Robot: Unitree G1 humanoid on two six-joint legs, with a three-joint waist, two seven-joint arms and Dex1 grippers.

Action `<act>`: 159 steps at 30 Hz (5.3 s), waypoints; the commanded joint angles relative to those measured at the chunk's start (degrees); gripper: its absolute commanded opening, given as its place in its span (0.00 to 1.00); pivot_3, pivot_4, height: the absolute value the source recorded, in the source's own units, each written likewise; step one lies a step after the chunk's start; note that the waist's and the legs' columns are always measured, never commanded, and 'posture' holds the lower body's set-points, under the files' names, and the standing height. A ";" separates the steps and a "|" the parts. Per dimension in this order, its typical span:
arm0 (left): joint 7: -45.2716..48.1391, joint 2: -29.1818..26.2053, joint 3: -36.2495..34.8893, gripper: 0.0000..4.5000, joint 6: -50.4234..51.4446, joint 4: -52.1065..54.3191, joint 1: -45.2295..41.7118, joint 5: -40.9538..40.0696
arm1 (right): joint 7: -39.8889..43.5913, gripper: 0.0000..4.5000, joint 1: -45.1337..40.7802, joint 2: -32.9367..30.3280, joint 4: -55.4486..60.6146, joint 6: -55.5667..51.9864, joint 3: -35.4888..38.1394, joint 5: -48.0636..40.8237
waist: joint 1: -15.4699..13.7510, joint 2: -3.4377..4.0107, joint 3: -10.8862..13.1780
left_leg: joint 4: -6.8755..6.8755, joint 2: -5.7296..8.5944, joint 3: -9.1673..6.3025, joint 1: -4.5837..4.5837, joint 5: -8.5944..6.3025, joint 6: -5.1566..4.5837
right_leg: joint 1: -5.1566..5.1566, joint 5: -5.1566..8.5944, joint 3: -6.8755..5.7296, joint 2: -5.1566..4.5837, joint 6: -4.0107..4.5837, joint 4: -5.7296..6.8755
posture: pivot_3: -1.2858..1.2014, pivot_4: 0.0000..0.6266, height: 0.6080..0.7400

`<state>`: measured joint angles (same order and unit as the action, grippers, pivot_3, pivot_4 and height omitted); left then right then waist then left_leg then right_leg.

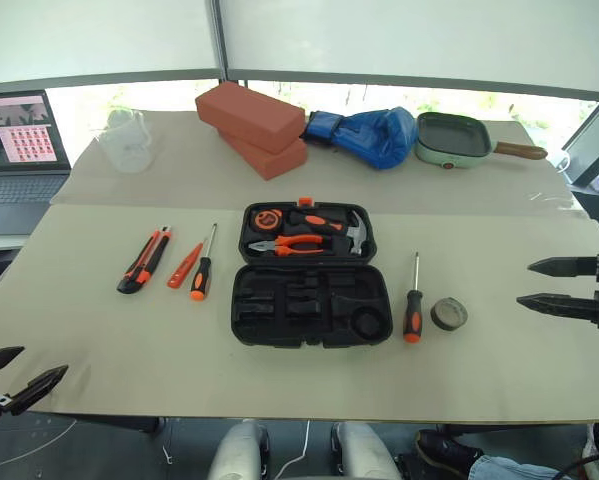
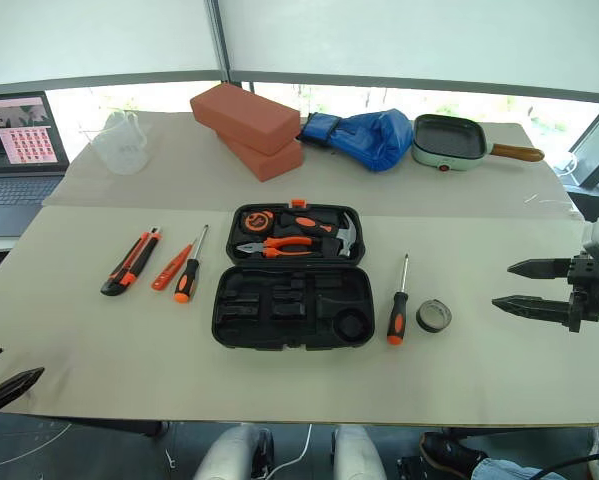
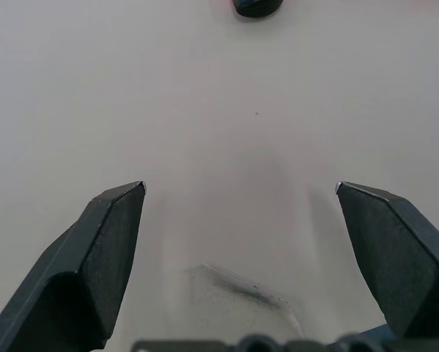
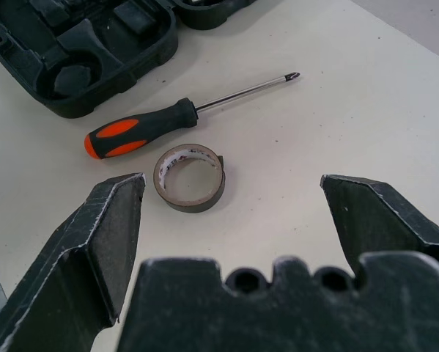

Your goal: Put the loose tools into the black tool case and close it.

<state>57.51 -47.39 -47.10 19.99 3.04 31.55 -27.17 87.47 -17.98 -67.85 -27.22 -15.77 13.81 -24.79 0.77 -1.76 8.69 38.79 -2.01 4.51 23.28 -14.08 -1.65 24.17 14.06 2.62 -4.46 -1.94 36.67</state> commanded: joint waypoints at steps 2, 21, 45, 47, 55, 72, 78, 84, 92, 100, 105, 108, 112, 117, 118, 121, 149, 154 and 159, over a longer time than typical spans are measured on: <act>-0.61 -1.63 -0.49 1.00 1.09 1.25 -1.41 0.09 | 0.06 0.99 0.06 0.61 -1.06 3.23 1.71 0.49 | -0.01 0.00 0.00 | 0.00 0.00 0.00 0.00 0.00 0.00 | 0.00 0.00 0.00 0.00 0.00 0.00 | 0.52 0.24 0.99; -36.59 -1.43 18.35 1.00 62.69 26.54 -44.91 -19.80 | -12.82 0.99 9.89 6.51 40.15 -10.50 10.46 -13.42 | 0.08 -0.08 0.06 | 0.10 0.12 -0.28 0.01 0.01 0.01 | -0.09 -0.10 0.04 0.15 -0.25 0.33 | 0.52 0.24 0.99; -44.69 14.94 39.62 0.47 58.80 13.57 -57.43 -4.96 | -27.68 1.00 8.37 9.01 63.26 -21.14 8.23 -29.10 | -0.90 -0.51 0.23 | 0.17 0.31 -0.53 0.23 0.06 0.05 | -0.13 -0.13 -0.07 0.08 -0.30 0.17 | 0.52 0.24 0.99; -44.74 15.56 39.71 0.33 58.24 12.25 -57.31 -4.08 | -27.87 1.00 7.62 9.12 63.68 -21.13 7.34 -29.43 | -0.96 -0.51 0.23 | 0.17 0.31 -0.55 0.22 0.06 0.05 | -0.14 -0.13 -0.08 0.08 -0.31 0.16 | 0.52 0.24 0.99; -44.88 16.64 38.51 0.21 55.25 11.98 -57.62 -1.69 | -28.21 1.00 5.91 9.32 63.78 -20.90 5.55 -29.30 | -1.56 -0.51 0.22 | 0.22 0.33 -0.59 0.20 0.06 0.04 | -0.22 -0.15 -0.12 0.05 -0.34 0.16 | 0.52 0.24 0.99; -9.80 0.50 61.42 0.21 13.83 12.54 -67.92 11.46 | -30.84 1.00 9.02 11.41 63.97 -20.92 5.68 -28.17 | -1.44 -0.60 0.27 | 0.30 0.34 -0.62 0.52 0.05 0.02 | -0.06 -0.19 -0.21 0.08 -0.37 0.01 | 0.52 0.24 0.99; 5.25 -1.20 72.30 0.21 2.18 1.85 -75.47 20.92 | -33.82 1.00 11.09 13.27 65.88 -21.16 5.82 -28.33 | -1.49 -0.60 0.27 | 0.37 0.47 -0.62 0.59 0.06 -0.01 | -0.06 -0.19 -0.24 0.14 -0.40 -0.02 | 0.52 0.24 0.99; 11.89 1.51 74.50 0.21 -6.21 -4.84 -78.09 25.03 | -34.58 1.00 14.60 12.99 67.23 -20.62 6.31 -25.70 | -1.44 -0.60 0.27 | 0.39 0.44 -0.63 0.64 0.05 -0.03 | -0.02 -0.18 -0.24 0.16 -0.42 -0.03 | 0.52 0.24 0.99; 12.25 8.41 74.75 0.21 -8.87 -15.89 -82.30 30.39 | -36.22 1.00 17.39 13.48 69.20 -20.82 9.15 -26.98 | -1.54 -0.60 0.27 | 0.62 0.44 -0.72 0.80 0.02 -0.08 | -0.01 -0.19 -0.30 0.17 -0.48 0.02 | 0.52 0.24 0.99; 13.55 11.63 74.10 0.21 -11.47 -20.48 -82.31 32.36 | -37.43 1.00 17.70 13.98 69.71 -20.83 9.15 -27.40 | -1.46 -0.60 0.27 | 1.01 0.34 -0.81 0.95 -0.05 -0.20 | -0.02 -0.21 -0.38 0.20 -0.51 0.14 | 0.52 0.24 0.99; 14.01 11.57 73.17 0.66 -11.14 -20.14 -82.69 32.87 | -37.41 1.00 17.51 13.71 69.43 -21.03 9.29 -27.73 | -1.67 -0.59 0.26 | 1.06 0.34 -0.85 0.96 -0.06 -0.20 | -0.07 -0.24 -0.40 0.16 -0.56 0.13 | 0.52 0.24 0.99; 14.09 10.36 72.01 0.90 -12.77 -16.95 -83.68 33.33 | -37.28 1.00 17.52 13.50 69.29 -21.19 9.50 -28.04 | -1.59 -0.59 0.27 | 1.09 0.34 -0.85 0.95 -0.05 -0.21 | -0.07 -0.25 -0.39 0.17 -0.57 0.15 | 0.52 0.24 0.99; 16.21 10.81 70.05 0.99 -7.98 -9.87 -83.80 30.07 | -37.10 1.00 17.77 13.64 68.36 -20.77 8.73 -27.26 | -1.52 -0.59 0.26 | 1.09 0.33 -0.85 1.01 -0.06 -0.21 | -0.01 -0.25 -0.38 0.18 -0.57 0.15 | 0.52 0.24 0.99; 15.36 12.79 70.94 0.57 -8.41 -10.46 -84.11 31.57 | -36.65 1.00 18.13 13.98 67.38 -19.96 7.69 -25.65 | -1.48 -0.58 0.26 | 1.10 0.35 -0.85 0.97 -0.07 -0.22 | -0.06 -0.25 -0.37 0.17 -0.59 0.15 | 0.52 0.24 0.99; 14.91 13.22 71.42 0.50 -9.40 -11.97 -84.21 32.40 | -36.59 1.00 18.07 13.94 67.27 -19.87 7.65 -25.30 | -1.48 -0.58 0.26 | 1.10 0.37 -0.85 0.98 -0.06 -0.22 | -0.05 -0.25 -0.37 0.18 -0.59 0.15 | 0.52 0.24 0.99; 14.59 14.17 72.02 0.25 -11.46 -15.88 -84.52 33.77 | -36.62 1.00 17.85 13.93 67.14 -19.89 7.68 -24.87 | -1.42 -0.58 0.26 | 1.10 0.41 -0.85 0.98 -0.07 -0.22 | -0.04 -0.25 -0.37 0.20 -0.59 0.15 | 0.52 0.24 0.99; 11.98 20.13 75.60 0.02 -27.69 -36.84 -86.47 42.75 | -39.55 1.00 20.49 14.51 69.52 -20.35 8.98 -25.07 | -2.53 -0.50 0.11 | 1.27 0.40 -0.90 0.57 -0.07 -0.31 | -0.67 -0.33 -0.38 0.13 -0.71 0.08 | 0.52 0.24 0.99; 17.42 19.26 64.07 0.07 -10.90 -27.72 -85.38 27.77 | -44.42 1.00 26.08 16.75 69.34 -20.32 9.51 -19.05 | -2.00 -0.50 0.12 | 1.25 0.33 -0.90 0.48 -0.09 -0.33 | -0.78 -0.32 -0.39 0.14 -0.70 0.04 | 0.52 0.24 0.99; 25.59 11.67 52.07 0.40 9.09 -9.96 -79.22 8.71 | -55.60 1.00 37.78 26.72 70.93 -22.23 13.10 -15.30 | -1.24 -0.50 0.11 | 1.30 0.28 -0.94 1.24 -0.06 -0.30 | 0.17 -0.30 -0.37 0.18 -0.65 0.37 | 0.52 0.24 0.99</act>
<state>79.32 -32.47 9.42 22.54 -14.78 -49.36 -11.33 36.04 16.69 -43.41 41.88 -37.38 23.12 -41.09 -0.46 -2.26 8.81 40.04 -1.75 3.55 24.49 -14.15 -1.95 24.34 13.79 2.24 -4.26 -2.56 37.07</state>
